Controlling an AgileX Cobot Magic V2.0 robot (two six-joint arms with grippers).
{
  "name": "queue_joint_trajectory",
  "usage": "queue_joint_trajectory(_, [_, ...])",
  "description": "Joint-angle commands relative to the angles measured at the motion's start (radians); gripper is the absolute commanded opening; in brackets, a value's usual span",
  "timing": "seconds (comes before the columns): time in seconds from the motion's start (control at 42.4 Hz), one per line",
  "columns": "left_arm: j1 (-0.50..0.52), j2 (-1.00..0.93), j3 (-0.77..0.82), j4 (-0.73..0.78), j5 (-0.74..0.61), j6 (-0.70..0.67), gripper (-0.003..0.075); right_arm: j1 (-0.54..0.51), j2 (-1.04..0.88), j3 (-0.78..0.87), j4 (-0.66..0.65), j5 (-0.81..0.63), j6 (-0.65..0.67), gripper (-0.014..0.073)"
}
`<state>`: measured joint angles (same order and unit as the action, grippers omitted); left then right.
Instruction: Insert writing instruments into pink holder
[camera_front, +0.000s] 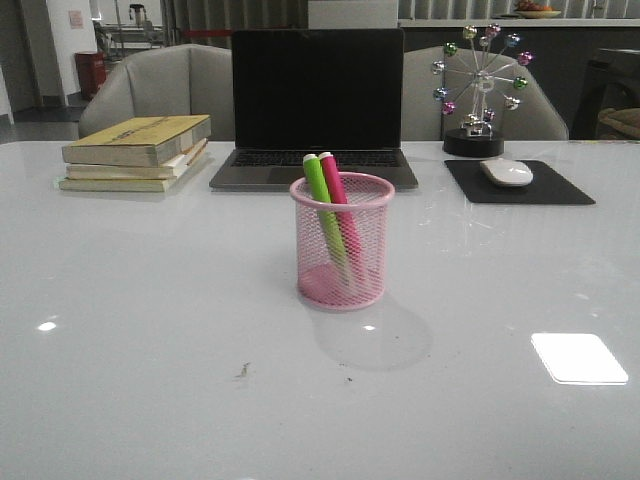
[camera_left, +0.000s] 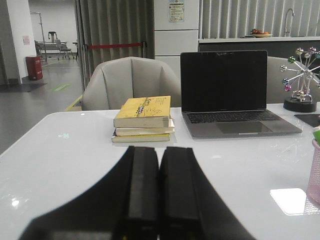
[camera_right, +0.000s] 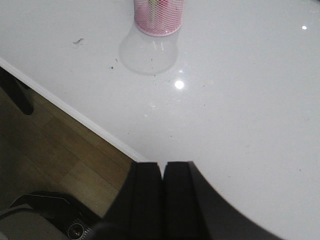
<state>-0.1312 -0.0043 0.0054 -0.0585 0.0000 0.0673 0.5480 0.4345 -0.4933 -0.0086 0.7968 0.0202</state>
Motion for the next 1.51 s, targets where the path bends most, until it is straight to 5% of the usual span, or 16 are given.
queue_joint_trajectory(0.0, [0.003, -0.019, 0.004, 0.001, -0.088, -0.008, 0.0091, 0.0, 0.006, -0.03, -0.011, -0.058, -0.002, 0.0057])
queue_joint_trajectory(0.401, [0.003, -0.019, 0.004, 0.001, -0.088, -0.008, 0.0091, -0.03, -0.042, 0.002, -0.012, -0.074, -0.01, 0.0057])
queue_joint_trajectory(0.707, [0.003, -0.019, 0.004, 0.001, -0.088, -0.008, 0.0091, -0.369, -0.299, 0.316, -0.012, -0.64, -0.01, 0.0057])
queue_joint_trajectory(0.99, [0.003, -0.019, 0.004, 0.001, -0.088, -0.008, 0.0091, -0.484, -0.466, 0.519, 0.028, -0.866, -0.008, 0.0057])
queue_joint_trajectory(1.484, [0.003, -0.019, 0.004, 0.001, -0.088, -0.008, 0.0091, -0.506, -0.465, 0.517, 0.03, -0.852, -0.008, 0.0057])
